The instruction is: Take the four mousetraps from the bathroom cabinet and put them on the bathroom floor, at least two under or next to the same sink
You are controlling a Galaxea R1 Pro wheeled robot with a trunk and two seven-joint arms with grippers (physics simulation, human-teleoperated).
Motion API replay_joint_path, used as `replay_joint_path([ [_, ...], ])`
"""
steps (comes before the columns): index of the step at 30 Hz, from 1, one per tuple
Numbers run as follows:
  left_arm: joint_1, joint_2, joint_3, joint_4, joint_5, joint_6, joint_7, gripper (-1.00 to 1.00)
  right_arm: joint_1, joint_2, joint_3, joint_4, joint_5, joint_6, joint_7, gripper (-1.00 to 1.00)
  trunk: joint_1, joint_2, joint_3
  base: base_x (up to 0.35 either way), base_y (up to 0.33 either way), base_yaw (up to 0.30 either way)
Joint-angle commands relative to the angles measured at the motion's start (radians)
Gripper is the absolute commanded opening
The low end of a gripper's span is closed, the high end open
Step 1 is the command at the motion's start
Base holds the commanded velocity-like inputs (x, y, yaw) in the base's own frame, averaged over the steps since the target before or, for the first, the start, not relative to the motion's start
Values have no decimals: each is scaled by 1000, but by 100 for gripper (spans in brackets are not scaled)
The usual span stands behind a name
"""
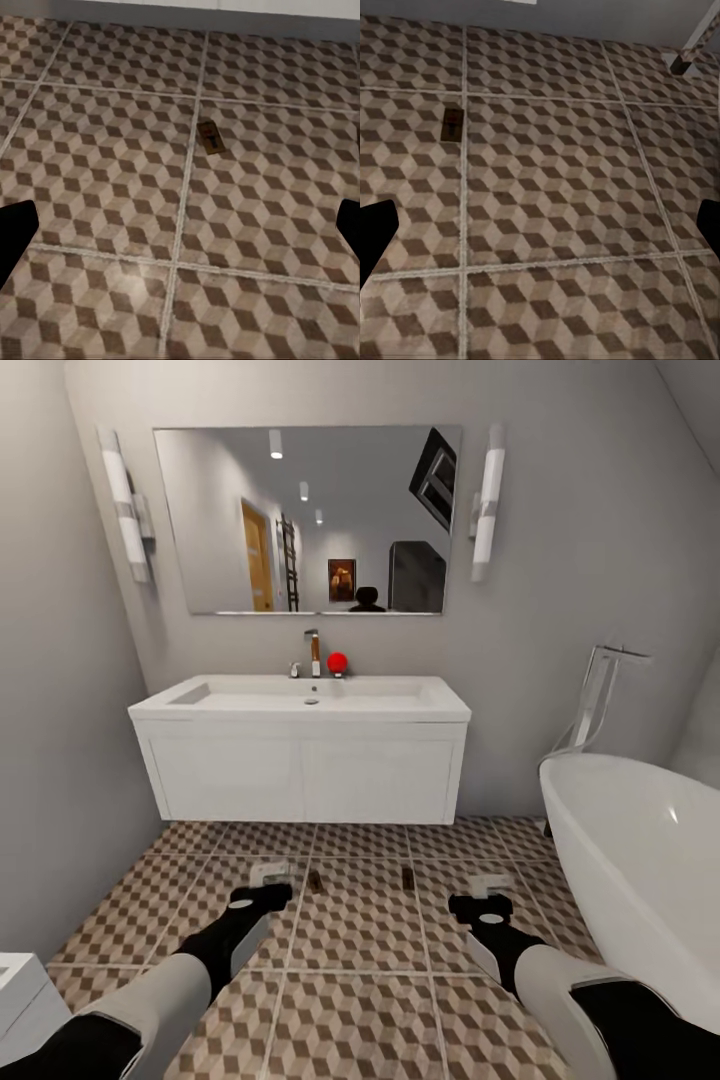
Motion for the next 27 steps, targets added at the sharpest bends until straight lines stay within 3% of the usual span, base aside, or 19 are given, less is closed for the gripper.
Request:
replay_joint_path([
  [1, 0, 3, -8, 6, 7, 5, 3, 100, -1, 1, 8, 8, -4, -2, -3, 100, -4, 7, 2, 0, 0, 0],
  [5, 0, 9, -7, 15, 13, 5, -1, 100, -1, 1, 8, 15, -4, 0, 3, 100, -19, 35, 15, 0, 0, 0],
  [17, 0, 14, -10, 17, 80, -1, -7, 100, -1, -6, 8, 19, -5, 9, 76, 100, -65, 119, 52, 0, 0, 0],
  [27, 0, 15, -10, 13, 89, -5, -8, 100, -1, -42, 8, 20, -5, 11, 209, 100, -104, 189, 84, 0, 0, 0],
])
